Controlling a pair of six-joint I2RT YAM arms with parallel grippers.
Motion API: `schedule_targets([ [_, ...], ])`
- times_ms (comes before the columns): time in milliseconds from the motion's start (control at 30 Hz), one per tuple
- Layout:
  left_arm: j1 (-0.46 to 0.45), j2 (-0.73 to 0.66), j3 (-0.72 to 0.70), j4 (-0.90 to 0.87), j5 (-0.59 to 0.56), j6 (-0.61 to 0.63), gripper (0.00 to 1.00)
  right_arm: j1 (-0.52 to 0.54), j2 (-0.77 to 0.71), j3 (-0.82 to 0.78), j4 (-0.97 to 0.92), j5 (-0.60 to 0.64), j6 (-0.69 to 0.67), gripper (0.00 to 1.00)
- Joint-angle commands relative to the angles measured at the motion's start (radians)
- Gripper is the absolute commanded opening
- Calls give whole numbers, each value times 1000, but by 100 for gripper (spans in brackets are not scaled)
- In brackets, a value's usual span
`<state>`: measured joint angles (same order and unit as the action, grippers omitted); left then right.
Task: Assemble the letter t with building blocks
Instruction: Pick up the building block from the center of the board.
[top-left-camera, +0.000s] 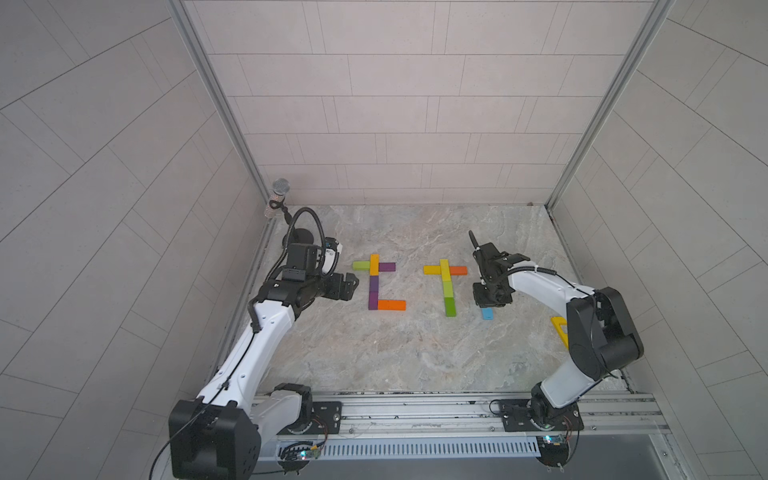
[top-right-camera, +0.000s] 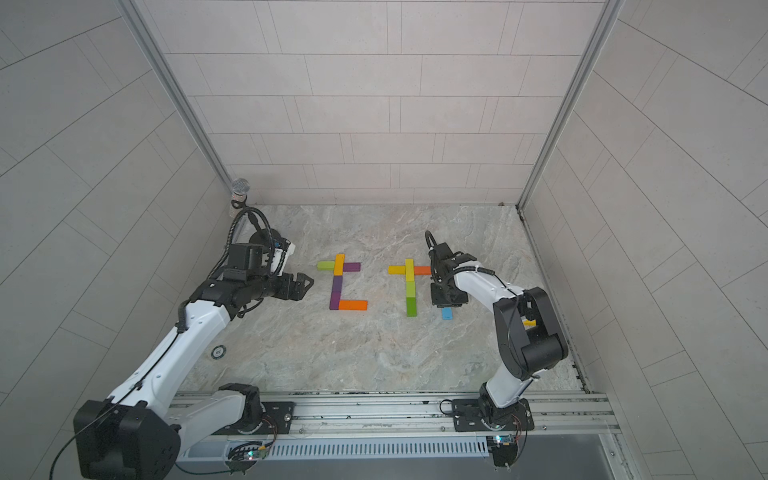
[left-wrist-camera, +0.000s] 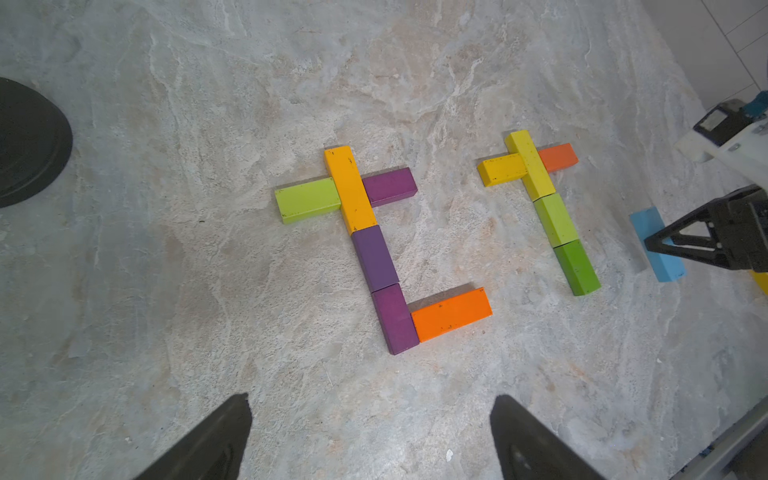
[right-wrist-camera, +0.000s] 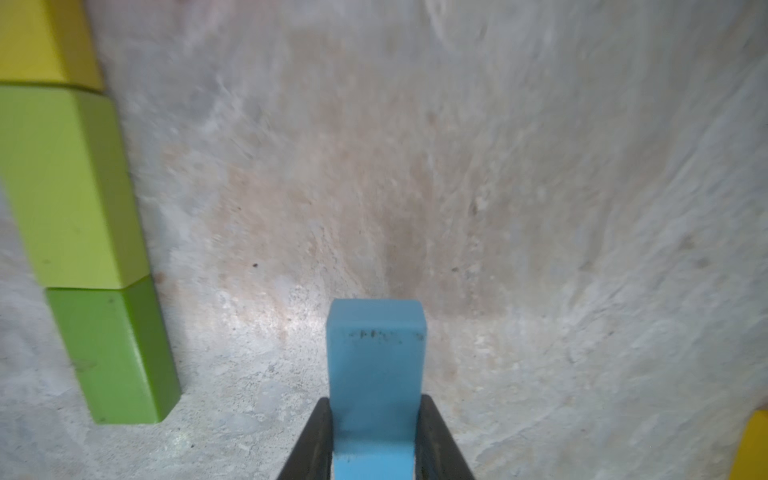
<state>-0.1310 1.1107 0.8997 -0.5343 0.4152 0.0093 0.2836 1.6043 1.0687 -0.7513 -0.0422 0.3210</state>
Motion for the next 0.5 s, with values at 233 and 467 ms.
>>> schedule_targets([
  [233,4,-25,-35,20,44,-31,95,5,-106,16,61,-121,-628,5],
  [467,4,-21,-35,16,47,-35,95,35,-154,-91,140,-198,-1025,4],
])
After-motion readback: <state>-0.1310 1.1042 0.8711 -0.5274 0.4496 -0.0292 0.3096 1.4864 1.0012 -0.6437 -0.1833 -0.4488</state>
